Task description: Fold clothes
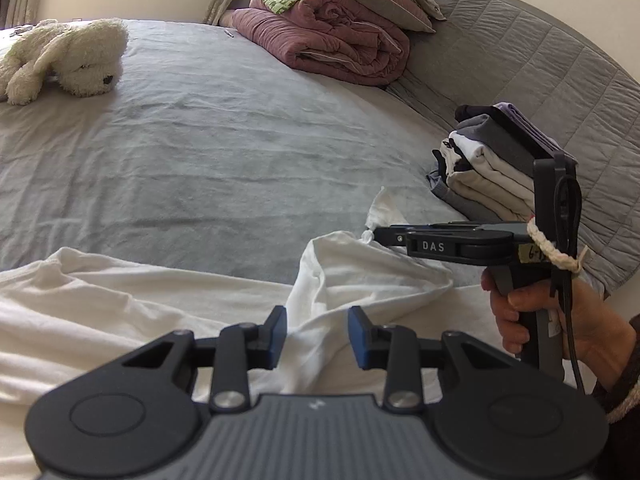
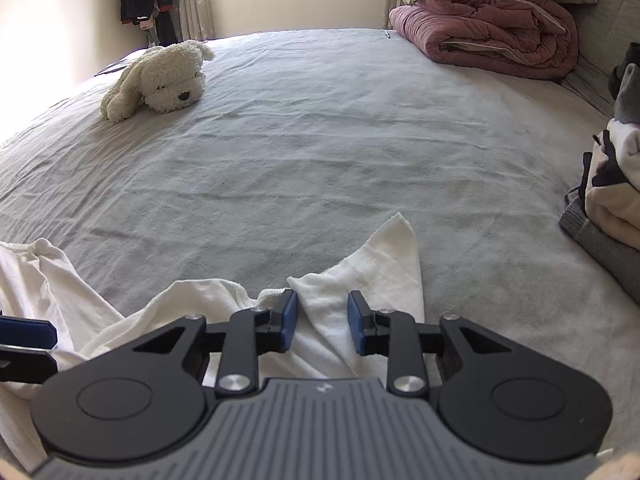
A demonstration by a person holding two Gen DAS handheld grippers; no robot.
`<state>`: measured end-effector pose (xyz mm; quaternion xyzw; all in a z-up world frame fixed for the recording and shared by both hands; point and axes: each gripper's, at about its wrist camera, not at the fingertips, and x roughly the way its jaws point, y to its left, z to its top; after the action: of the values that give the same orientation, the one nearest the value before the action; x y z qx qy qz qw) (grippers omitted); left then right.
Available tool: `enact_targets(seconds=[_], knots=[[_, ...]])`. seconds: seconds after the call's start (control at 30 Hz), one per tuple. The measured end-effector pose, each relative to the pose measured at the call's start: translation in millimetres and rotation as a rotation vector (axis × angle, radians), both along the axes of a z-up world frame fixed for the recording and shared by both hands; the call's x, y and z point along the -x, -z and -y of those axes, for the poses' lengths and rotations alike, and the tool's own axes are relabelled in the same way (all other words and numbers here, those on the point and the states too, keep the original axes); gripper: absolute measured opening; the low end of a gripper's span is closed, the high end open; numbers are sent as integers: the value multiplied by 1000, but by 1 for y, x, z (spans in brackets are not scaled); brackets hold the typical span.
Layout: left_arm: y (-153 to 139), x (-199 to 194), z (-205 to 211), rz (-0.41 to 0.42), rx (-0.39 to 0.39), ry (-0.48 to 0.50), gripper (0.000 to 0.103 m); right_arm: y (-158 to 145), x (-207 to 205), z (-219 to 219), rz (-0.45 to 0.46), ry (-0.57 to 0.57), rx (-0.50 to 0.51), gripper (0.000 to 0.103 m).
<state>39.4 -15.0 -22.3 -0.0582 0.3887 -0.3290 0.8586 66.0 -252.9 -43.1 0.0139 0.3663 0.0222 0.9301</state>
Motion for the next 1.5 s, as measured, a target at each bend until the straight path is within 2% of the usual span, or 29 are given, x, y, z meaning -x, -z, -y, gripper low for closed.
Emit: enact_targets(seconds=[0.1,0.2,0.3,0.4,0.6,0.7,0.8,0.93,1.03,1.1,1.17,1.2,1.23,1.27,1.4,1.5], knots=[[-1,1,3,11,-19,-8,34,-6,6,11,28,39,-8,2],[-5,0,9,7,-69,-26,34,-17,15,27,71,92,-27,2],[-9,-6,17,-3,-93,-38,34,-26,24,48,96,155,-90,2],[-11,-6,34,21,-100,-23,34,-29,35,68,95,204,-134,2],[-4,13,76,143,-113,109,38,-28,51,108,81,277,-212,2],[1,20,99,211,-162,185,41,-26,54,127,71,306,-274,2],[9,26,122,267,-249,255,41,-24,52,138,58,319,-329,2],[14,29,139,336,-344,265,39,-24,50,144,54,323,-360,2],[10,28,143,362,-370,268,39,-24,50,145,54,322,-376,2],[7,26,143,364,-375,273,39,-25,50,145,55,323,-382,2],[6,21,143,330,-376,287,39,-25,50,146,58,325,-392,2],[7,18,142,303,-376,292,36,-26,50,147,60,326,-395,2],[8,15,142,273,-374,297,26,-27,50,147,63,326,-398,2],[10,13,141,249,-374,295,22,-28,50,147,66,325,-401,2],[3,11,130,207,-351,294,21,-32,50,145,75,322,-407,2],[1,16,126,168,-360,376,18,-32,50,145,66,328,-409,2]])
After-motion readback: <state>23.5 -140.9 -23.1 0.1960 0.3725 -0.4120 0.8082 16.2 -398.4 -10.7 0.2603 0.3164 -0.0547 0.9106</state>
